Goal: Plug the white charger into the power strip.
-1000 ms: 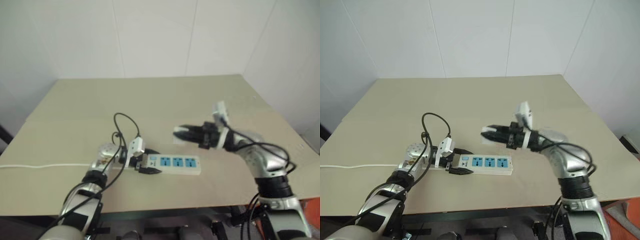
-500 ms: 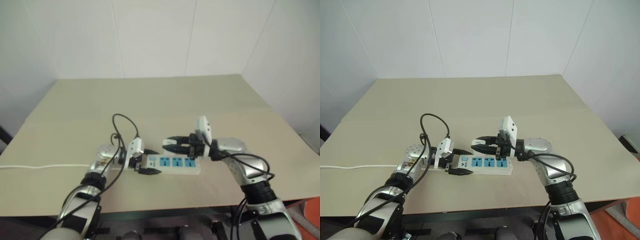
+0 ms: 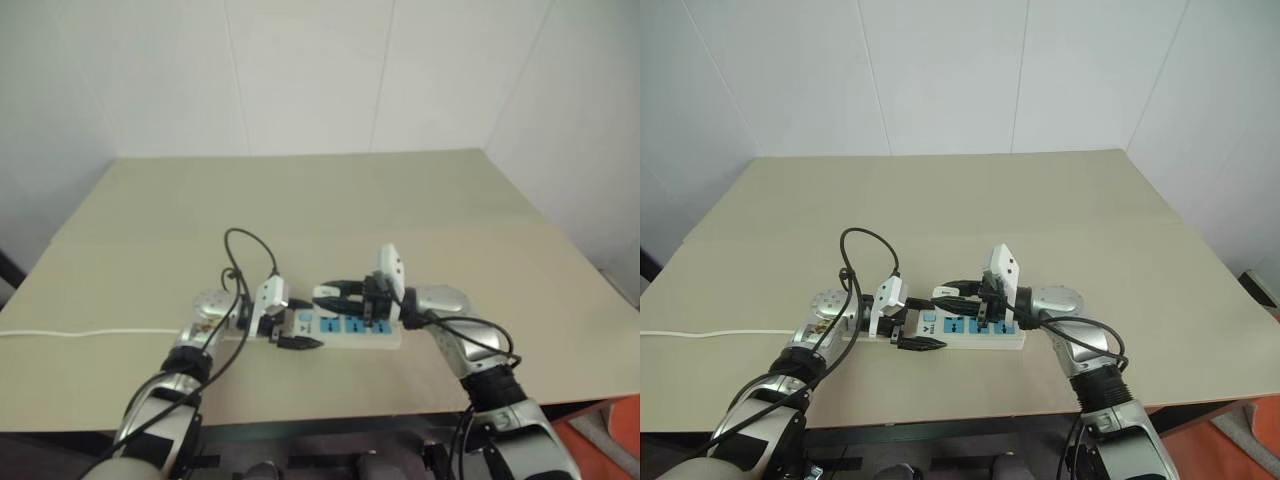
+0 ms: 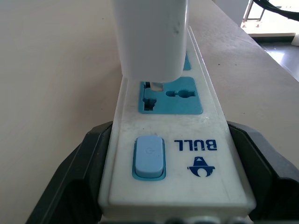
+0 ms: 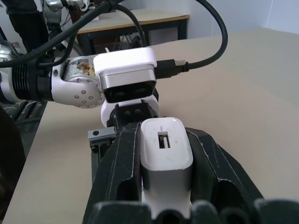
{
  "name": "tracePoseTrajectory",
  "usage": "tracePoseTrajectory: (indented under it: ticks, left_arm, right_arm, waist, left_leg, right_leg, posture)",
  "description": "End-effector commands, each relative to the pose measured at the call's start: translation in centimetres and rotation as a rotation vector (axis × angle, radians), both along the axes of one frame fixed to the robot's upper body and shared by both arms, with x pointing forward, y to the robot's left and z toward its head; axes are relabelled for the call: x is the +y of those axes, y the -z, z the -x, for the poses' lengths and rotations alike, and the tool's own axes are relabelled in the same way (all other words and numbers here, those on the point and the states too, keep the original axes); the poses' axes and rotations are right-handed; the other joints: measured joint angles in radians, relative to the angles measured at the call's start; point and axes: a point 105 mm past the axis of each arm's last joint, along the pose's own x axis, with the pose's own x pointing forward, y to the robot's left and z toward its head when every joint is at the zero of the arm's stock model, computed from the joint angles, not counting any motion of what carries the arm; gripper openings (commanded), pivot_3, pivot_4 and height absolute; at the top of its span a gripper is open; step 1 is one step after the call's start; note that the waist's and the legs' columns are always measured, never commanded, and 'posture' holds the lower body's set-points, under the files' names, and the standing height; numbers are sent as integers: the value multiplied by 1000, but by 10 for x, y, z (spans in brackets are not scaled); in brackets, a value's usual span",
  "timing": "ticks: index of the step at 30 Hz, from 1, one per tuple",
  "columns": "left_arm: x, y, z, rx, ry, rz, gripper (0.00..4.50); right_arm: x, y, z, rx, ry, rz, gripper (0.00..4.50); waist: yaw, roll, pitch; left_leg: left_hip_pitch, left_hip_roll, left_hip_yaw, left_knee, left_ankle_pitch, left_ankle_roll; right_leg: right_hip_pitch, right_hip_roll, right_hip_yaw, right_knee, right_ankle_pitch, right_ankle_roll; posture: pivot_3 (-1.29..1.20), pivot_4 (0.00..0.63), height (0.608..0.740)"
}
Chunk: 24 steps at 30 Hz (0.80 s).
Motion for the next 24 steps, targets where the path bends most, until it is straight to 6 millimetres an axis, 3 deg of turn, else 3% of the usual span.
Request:
tracePoseTrajectory:
  ticks: [1,24]
  left_arm:
    - [3,9,5,23,1,-33,3300]
    - [6,9,7,23,2,-38,3300]
  right_arm:
    - [-1,-6,1,-50,-15,-5,1188]
    - [-5,0,-7,-63,-2,19,1188]
  waist:
    - [0,0,0]
    - [-2,0,0]
  left_leg:
    - [0,0,0,0,0,0]
    - [0,0,0,0,0,0]
  right_leg:
    - [0,0,0,0,0,0]
    - [0,0,0,0,0,0]
  posture:
    - [0,150,740]
    - [0,150,740]
